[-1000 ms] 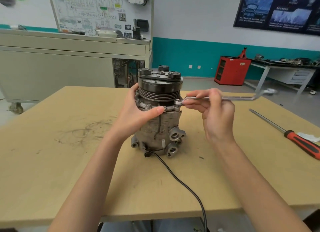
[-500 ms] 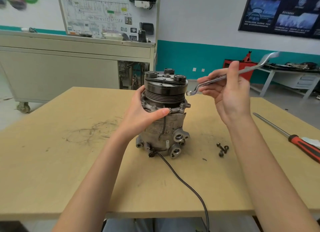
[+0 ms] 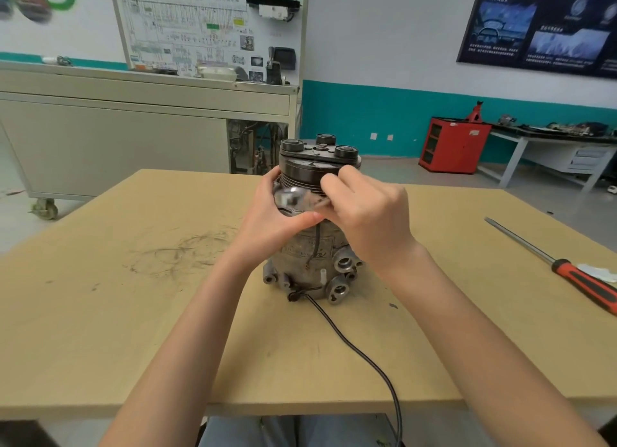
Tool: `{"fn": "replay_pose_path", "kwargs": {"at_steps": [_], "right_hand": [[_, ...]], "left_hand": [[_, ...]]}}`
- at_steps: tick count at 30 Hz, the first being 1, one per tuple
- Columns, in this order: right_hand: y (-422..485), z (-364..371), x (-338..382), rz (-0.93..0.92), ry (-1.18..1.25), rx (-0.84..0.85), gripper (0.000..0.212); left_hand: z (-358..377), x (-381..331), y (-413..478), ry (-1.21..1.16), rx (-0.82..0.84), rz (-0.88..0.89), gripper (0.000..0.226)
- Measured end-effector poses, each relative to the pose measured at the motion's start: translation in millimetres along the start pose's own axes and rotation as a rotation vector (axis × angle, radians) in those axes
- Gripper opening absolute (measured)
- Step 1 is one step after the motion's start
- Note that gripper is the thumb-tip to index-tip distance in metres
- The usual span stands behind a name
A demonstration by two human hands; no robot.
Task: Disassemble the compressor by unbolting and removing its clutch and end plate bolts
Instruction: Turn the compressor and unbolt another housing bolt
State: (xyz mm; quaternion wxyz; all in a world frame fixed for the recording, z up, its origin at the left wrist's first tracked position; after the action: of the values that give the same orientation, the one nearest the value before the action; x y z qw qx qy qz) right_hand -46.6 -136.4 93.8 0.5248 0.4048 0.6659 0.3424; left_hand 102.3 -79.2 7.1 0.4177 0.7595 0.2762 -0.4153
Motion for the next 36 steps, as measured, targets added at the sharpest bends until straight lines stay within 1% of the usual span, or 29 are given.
{"fn": "replay_pose_path", "kwargs": {"at_steps": [2, 4, 6, 7, 8, 10, 11, 12, 13, 15, 17, 18, 20, 22, 25, 27, 28, 30, 32, 33, 34, 36], "right_hand": [[-4.4, -1.8, 4.5, 0.005, -0.036, -0.025, 0.042], [-9.5, -6.8, 1.2, 0.051, -0.031, -0.097, 0.048], [-18.5, -9.4, -8.4, 0.140, 0.081, -0.166, 0.050], [-26.6, -7.4, -17.5, 0.216, 0.229, -0.190, 0.047], [-36.4, -2.8, -30.9, 0.336, 0.455, -0.208, 0.041], [-61.7, 18.5, -61.2, 0.720, 0.984, -0.248, 0.029], [-75.5, 32.1, -73.6, 0.921, 1.165, -0.265, 0.027], [-86.9, 46.9, -84.8, 1.086, 1.290, -0.256, 0.027], [-93.7, 61.6, -93.5, 1.207, 1.399, -0.214, 0.029], [-96.3, 88.5, -105.1, 1.358, 1.557, -0.066, 0.031], [-91.9, 110.2, -108.3, 1.408, 1.672, 0.102, 0.029], [-89.4, 118.7, -107.2, 1.416, 1.737, 0.157, 0.026], [-88.2, 127.4, -105.9, 1.450, 1.825, 0.177, 0.017], [-86.9, 123.6, -109.5, 1.465, 1.854, 0.125, 0.013], [-79.8, 96.4, -121.4, 1.423, 1.910, 0.038, 0.022], [-72.1, 71.2, -128.9, 1.370, 1.888, 0.040, 0.028], [-67.1, 58.4, -132.3, 1.323, 1.775, 0.074, 0.030], [-54.0, 33.8, -133.8, 1.166, 1.375, 0.155, 0.030], [-35.2, 11.7, -120.2, 0.931, 0.956, 0.196, 0.026], [-25.4, 3.7, -108.3, 0.796, 0.793, 0.206, 0.022], [-17.5, -1.5, -94.7, 0.671, 0.671, 0.221, 0.020], [-8.9, -4.6, -70.7, 0.491, 0.532, 0.246, 0.020]], "left_hand": [[0.9, -1.9, -1.2, -0.010, 0.004, 0.012, 0.099], [-2.0, -3.2, -1.9, -0.009, -0.038, 0.008, 0.099], [-3.2, -3.7, -2.4, 0.003, -0.055, -0.004, 0.101], [-3.1, -3.9, -3.0, 0.011, -0.052, -0.011, 0.103], [-2.7, -4.2, -3.6, 0.023, -0.047, -0.018, 0.106], [-1.0, -5.3, -5.0, 0.051, -0.041, -0.035, 0.108], [-0.3, -6.0, -5.6, 0.063, -0.046, -0.041, 0.108], [0.3, -6.5, -6.1, 0.066, -0.054, -0.046, 0.108], [0.6, -6.7, -6.8, 0.060, -0.062, -0.051, 0.108], [0.9, -6.3, -8.0, 0.046, -0.071, -0.062, 0.109], [0.7, -6.5, -8.9, 0.050, -0.073, -0.067, 0.110], [0.5, -7.3, -9.2, 0.055, -0.076, -0.068, 0.109], [0.6, -9.2, -10.0, 0.060, -0.090, -0.066, 0.108], [0.1, -11.0, -11.2, 0.064, -0.108, -0.064, 0.109], [0.0, -12.3, -12.9, 0.063, -0.115, -0.070, 0.113], [0.7, -13.1, -13.3, 0.068, -0.108, -0.076, 0.115], [1.1, -13.7, -13.5, 0.071, -0.105, -0.078, 0.116], [1.5, -14.9, -14.1, 0.071, -0.107, -0.076, 0.116], [1.2, -15.8, -14.6, 0.068, -0.112, -0.074, 0.116], [1.3, -16.2, -14.9, 0.068, -0.115, -0.073, 0.116], [1.3, -16.6, -15.2, 0.068, -0.117, -0.071, 0.116], [1.7, -17.6, -15.8, 0.064, -0.118, -0.065, 0.116]]}}
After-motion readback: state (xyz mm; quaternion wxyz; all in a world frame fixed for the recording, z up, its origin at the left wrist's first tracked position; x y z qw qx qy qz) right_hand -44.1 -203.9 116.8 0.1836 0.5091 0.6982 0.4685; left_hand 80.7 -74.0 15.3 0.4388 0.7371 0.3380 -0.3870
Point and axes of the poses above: each hand's wrist, its own y-axis towards the middle knuckle, its own z-axis out of the palm, x = y × z, the point moved 8 cm from there along y, towards the middle knuckle, and after that the axes turned 5 degrees about x, right-handed, at the moved point
